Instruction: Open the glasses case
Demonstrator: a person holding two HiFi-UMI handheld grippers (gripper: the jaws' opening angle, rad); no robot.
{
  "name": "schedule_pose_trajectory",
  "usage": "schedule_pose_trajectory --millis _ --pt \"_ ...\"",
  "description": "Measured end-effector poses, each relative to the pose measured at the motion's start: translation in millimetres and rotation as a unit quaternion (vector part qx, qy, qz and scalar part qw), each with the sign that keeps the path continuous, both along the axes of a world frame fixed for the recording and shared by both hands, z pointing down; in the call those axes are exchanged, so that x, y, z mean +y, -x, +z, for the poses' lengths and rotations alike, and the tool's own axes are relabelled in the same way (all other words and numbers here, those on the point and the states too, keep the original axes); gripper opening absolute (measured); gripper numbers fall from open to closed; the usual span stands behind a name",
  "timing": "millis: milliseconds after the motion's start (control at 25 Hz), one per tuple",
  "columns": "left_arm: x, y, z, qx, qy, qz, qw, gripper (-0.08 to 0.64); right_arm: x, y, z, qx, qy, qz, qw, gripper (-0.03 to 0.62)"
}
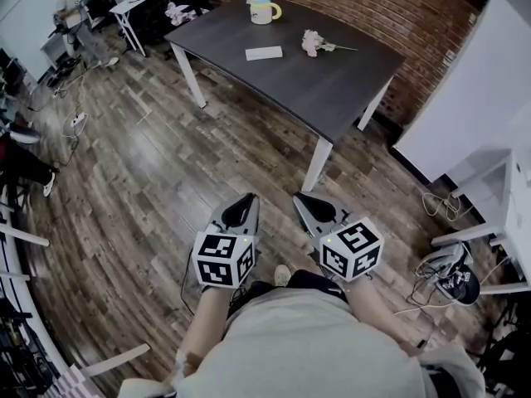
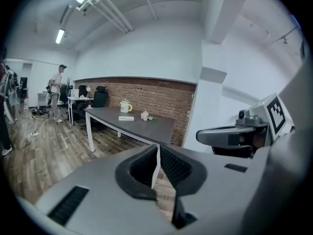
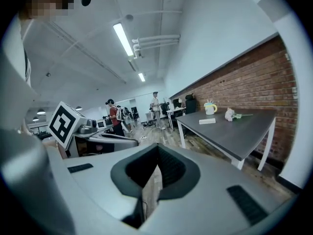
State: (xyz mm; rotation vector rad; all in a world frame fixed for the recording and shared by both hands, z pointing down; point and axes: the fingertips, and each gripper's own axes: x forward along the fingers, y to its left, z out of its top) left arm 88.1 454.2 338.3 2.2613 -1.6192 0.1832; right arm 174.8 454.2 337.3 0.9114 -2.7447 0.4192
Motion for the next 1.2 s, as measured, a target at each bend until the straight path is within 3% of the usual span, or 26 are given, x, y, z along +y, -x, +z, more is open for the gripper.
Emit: schedule_pose_trajectory --millis 280,360,840,960,1080,1200 --pt "-11 -10 0 0.015 -0.016 0.0 0.9998 0.038 -11 -3 10 0.016 0.006 -0.013 1.0 0.006" --pt "-14 -17 -1 0.016 -0.016 0.01 0.9997 0.038 -11 -1 14 0.02 0.007 -0.018 1.0 0.052" --pt "-22 -4 21 -0.009 0.021 -0.015 0.9996 0.043 -29 -1 29 0.012 0.025 -0.001 1.0 0.12" --pt "-33 -4 29 -0.01 0.035 -0.006 0.9993 0.133 -39 2 34 0.012 0.033 0.0 0.999 0.123" --pt "-48 3 35 -0.006 0.043 -0.003 0.999 0.135 -55 7 38 0.013 0.038 0.009 0.999 0.126" --pt "-70 16 44 -0.007 0.055 -0.007 0.9984 0.186 -75 16 37 0.01 0.039 0.011 0.999 0.141"
